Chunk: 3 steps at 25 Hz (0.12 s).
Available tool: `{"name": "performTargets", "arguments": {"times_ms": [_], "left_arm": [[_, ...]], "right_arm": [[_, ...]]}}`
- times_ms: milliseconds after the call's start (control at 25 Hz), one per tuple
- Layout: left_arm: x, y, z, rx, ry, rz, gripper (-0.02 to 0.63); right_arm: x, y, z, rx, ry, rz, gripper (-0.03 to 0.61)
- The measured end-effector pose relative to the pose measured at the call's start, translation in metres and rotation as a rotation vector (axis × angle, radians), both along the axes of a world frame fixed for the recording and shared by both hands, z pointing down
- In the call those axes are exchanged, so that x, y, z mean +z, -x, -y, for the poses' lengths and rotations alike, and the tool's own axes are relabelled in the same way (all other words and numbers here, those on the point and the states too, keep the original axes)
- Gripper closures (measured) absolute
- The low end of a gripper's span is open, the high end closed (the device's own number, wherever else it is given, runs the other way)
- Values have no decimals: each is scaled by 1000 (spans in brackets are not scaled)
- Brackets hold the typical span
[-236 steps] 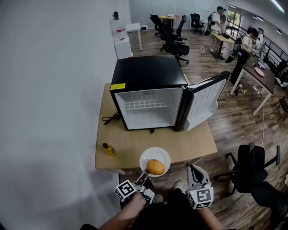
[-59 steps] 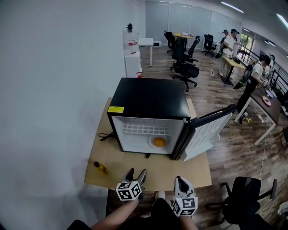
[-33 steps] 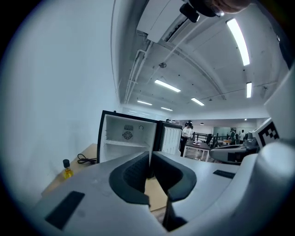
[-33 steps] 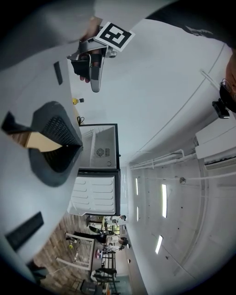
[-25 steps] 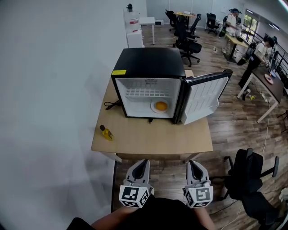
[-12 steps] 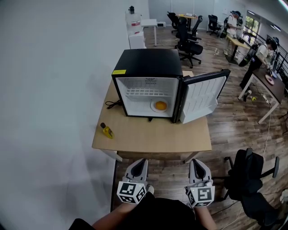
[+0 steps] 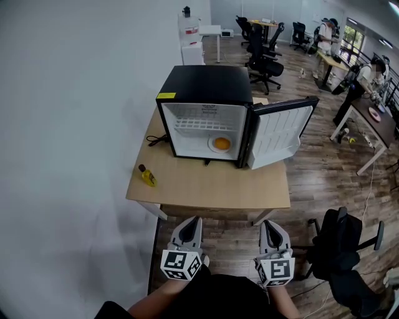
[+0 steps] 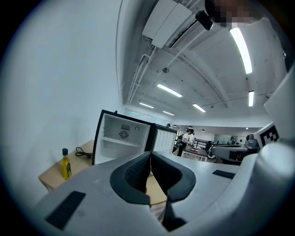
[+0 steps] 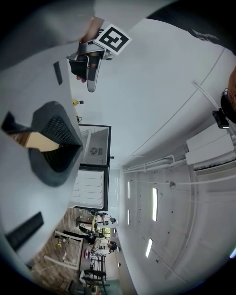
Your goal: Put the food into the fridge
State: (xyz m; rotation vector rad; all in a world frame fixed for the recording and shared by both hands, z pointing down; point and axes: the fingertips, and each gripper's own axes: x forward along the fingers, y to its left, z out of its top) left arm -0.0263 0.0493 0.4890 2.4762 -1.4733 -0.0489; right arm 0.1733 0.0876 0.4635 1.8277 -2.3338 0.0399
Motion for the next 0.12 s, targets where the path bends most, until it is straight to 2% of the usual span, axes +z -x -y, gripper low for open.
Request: {"name": "performTargets", "arguments": {"times_ms": [120], "left_arm": [[4, -2, -5, -8, 12, 2, 597]], "right_arm": [[-2, -1, -4, 5, -8, -3, 518]]}}
